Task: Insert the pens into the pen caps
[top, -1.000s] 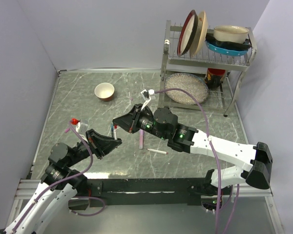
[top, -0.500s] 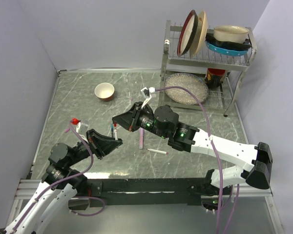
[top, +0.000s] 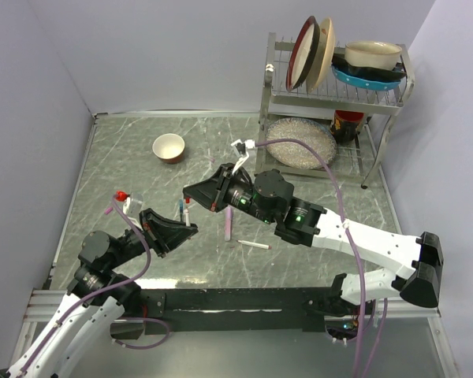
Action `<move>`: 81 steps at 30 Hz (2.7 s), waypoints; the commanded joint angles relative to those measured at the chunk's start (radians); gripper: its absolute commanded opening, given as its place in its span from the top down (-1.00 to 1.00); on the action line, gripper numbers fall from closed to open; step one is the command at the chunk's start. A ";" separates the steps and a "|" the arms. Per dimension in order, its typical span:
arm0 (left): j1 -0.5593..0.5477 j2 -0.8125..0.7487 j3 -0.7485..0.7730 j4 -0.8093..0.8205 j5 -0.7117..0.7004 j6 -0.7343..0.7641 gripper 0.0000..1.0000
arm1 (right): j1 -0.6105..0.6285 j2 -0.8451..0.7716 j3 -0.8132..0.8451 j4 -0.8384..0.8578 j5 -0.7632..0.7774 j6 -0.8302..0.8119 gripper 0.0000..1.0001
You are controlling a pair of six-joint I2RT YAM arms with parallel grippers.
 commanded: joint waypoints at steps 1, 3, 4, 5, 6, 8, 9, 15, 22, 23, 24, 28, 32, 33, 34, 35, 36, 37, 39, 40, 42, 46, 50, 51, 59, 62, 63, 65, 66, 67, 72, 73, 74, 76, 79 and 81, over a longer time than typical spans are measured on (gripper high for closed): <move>0.001 0.005 0.009 0.031 0.000 -0.010 0.98 | 0.004 -0.036 -0.011 0.026 0.009 -0.007 1.00; 0.001 0.005 0.009 0.035 0.000 -0.009 0.98 | 0.005 -0.031 -0.011 0.027 0.006 -0.008 1.00; 0.003 0.007 0.008 0.036 0.000 -0.009 0.98 | 0.005 -0.031 -0.009 0.024 0.009 -0.008 1.00; 0.001 0.005 0.008 0.036 0.001 -0.010 0.98 | 0.007 -0.027 -0.005 0.021 0.006 -0.011 1.00; 0.001 0.007 0.008 0.038 0.003 -0.010 0.98 | 0.005 -0.025 -0.001 0.020 0.006 -0.010 1.00; 0.003 0.005 0.008 0.036 0.001 -0.010 0.98 | 0.005 -0.019 0.002 0.016 0.005 -0.014 1.00; 0.001 0.005 0.011 0.038 0.003 -0.009 0.98 | 0.005 -0.021 0.002 0.015 0.008 -0.016 1.00; 0.001 -0.002 0.006 0.036 0.003 -0.010 0.98 | 0.008 -0.007 0.003 0.013 0.003 -0.019 1.00; 0.001 -0.009 0.006 0.036 0.000 -0.010 0.98 | 0.007 0.007 0.005 0.012 -0.006 -0.019 1.00; 0.001 -0.007 0.006 0.038 0.001 -0.010 0.98 | 0.007 0.010 0.006 0.012 -0.008 -0.019 1.00; 0.001 -0.009 0.006 0.039 0.000 -0.009 0.98 | 0.008 0.010 0.005 0.012 -0.008 -0.019 1.00; 0.001 -0.009 0.006 0.039 0.000 -0.009 0.98 | 0.011 0.012 0.005 0.012 -0.006 -0.020 1.00; 0.001 -0.005 0.006 0.039 0.000 -0.012 0.98 | 0.011 0.005 -0.004 0.016 -0.006 -0.017 1.00; 0.001 -0.007 0.005 0.039 -0.002 -0.012 0.98 | 0.013 0.002 -0.008 0.018 -0.006 -0.017 1.00; 0.001 -0.007 0.006 0.039 -0.003 -0.010 0.98 | 0.013 0.001 -0.009 0.020 -0.005 -0.017 1.00; 0.001 -0.007 0.005 0.039 -0.003 -0.012 0.98 | 0.015 -0.002 -0.012 0.021 -0.005 -0.017 1.00; 0.001 -0.005 0.005 0.038 -0.003 -0.012 0.98 | 0.015 -0.002 -0.014 0.021 -0.005 -0.016 1.00; 0.001 -0.005 0.005 0.038 -0.003 -0.012 0.98 | 0.015 -0.002 -0.014 0.021 -0.006 -0.017 1.00; 0.001 -0.004 0.008 0.036 -0.007 -0.012 0.98 | 0.019 -0.004 -0.014 0.020 -0.006 -0.019 1.00; 0.001 -0.005 0.008 0.035 -0.007 -0.010 0.98 | 0.021 -0.007 -0.017 0.020 -0.006 -0.019 1.00; 0.001 -0.005 0.012 0.031 -0.008 -0.010 0.98 | 0.021 -0.008 -0.024 0.023 -0.006 -0.017 1.00; 0.001 -0.007 0.020 0.024 -0.017 -0.006 0.98 | 0.027 -0.015 -0.047 0.027 0.002 -0.016 1.00; 0.001 -0.007 0.026 0.012 -0.036 -0.004 0.98 | 0.039 -0.025 -0.080 0.029 0.018 -0.020 1.00; 0.001 -0.005 0.026 0.015 -0.048 -0.007 0.98 | 0.044 -0.030 -0.086 0.030 0.023 -0.022 1.00; 0.001 0.060 0.067 0.067 -0.083 -0.019 0.98 | 0.117 -0.051 -0.175 0.038 0.113 -0.033 1.00; 0.001 0.114 0.098 0.070 -0.083 -0.003 0.98 | 0.128 -0.067 -0.222 0.044 0.121 -0.017 1.00; 0.001 0.135 0.101 0.074 -0.080 -0.003 0.98 | 0.130 -0.070 -0.233 0.046 0.120 -0.014 1.00; 0.001 0.154 0.112 0.073 -0.089 0.005 0.98 | 0.140 -0.085 -0.273 0.052 0.109 -0.011 1.00; 0.001 0.168 0.117 0.070 -0.097 0.010 0.98 | 0.142 -0.090 -0.285 0.047 0.103 -0.008 1.00; 0.001 0.174 0.121 0.065 -0.106 0.025 0.98 | 0.143 -0.097 -0.307 0.047 0.082 -0.004 1.00; 0.001 0.224 0.147 0.065 -0.154 0.073 0.98 | 0.143 -0.105 -0.365 0.064 -0.026 0.042 1.00; 0.001 0.235 0.149 0.068 -0.164 0.076 0.98 | 0.145 -0.102 -0.367 0.061 -0.038 0.049 1.00; 0.001 0.243 0.149 0.076 -0.172 0.079 0.98 | 0.143 -0.102 -0.371 0.064 -0.079 0.062 1.00; 0.001 0.264 0.141 0.107 -0.183 0.079 0.98 | 0.142 -0.105 -0.396 0.088 -0.104 0.081 1.00; 0.001 0.287 0.136 0.122 -0.220 0.096 0.98 | 0.143 -0.110 -0.434 0.131 -0.139 0.116 1.00; 0.001 0.303 0.141 0.124 -0.250 0.109 0.98 | 0.145 -0.108 -0.460 0.161 -0.159 0.145 1.00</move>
